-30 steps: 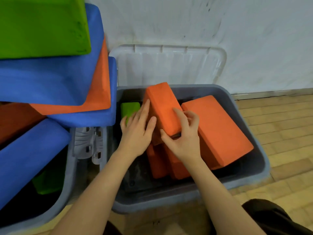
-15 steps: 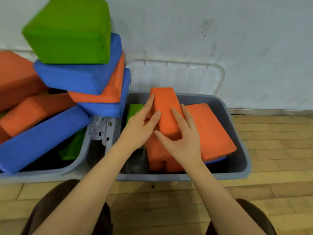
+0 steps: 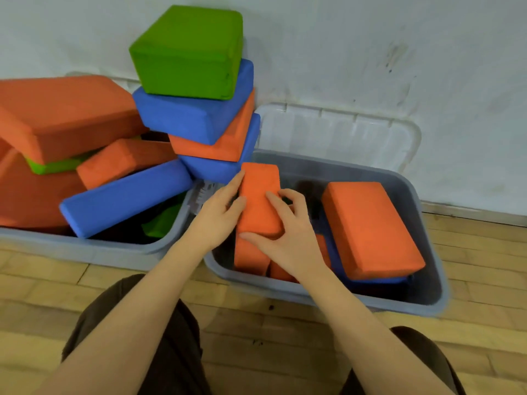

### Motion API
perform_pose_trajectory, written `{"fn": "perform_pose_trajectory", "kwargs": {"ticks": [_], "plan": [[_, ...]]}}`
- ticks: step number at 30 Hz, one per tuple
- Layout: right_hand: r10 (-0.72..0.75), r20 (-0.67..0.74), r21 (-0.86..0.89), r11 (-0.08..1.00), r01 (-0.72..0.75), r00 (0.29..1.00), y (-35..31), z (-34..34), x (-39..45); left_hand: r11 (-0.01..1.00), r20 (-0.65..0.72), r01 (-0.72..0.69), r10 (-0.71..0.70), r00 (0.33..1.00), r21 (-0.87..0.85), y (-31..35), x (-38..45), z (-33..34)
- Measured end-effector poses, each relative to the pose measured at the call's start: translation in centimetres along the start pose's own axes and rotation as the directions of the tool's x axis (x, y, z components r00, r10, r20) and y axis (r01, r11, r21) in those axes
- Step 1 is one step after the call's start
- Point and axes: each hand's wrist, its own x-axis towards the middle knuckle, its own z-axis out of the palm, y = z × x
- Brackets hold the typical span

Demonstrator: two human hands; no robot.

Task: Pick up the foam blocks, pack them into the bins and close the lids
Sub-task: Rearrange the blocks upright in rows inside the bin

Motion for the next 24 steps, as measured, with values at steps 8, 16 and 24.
{"fn": "perform_pose_trajectory", "kwargs": {"ticks": [8, 16, 24], "plan": [[0.032, 0.067, 0.086, 0.996, -0.037, 0.997, 2.8, 3.2, -2.2, 0.946, 0.059, 0.082, -0.105, 0.993, 0.313, -3.9, -0.4, 0.9], [0.223, -0.07, 0.172, 0.963, -0.208, 0.972, 7.6, 2.0, 1.8, 0.797, 0.018, 0.124, -0.166, 0.986, 0.591, -1.3, 2.4, 3.1], [0.341, 0.302, -0.34, 0.911, -0.233, 0.89, 13.7, 5.1, 7.1, 0.737, -0.096, 0.137, -0.099, 0.99, 0.662, -1.3, 2.6, 3.7]]}}
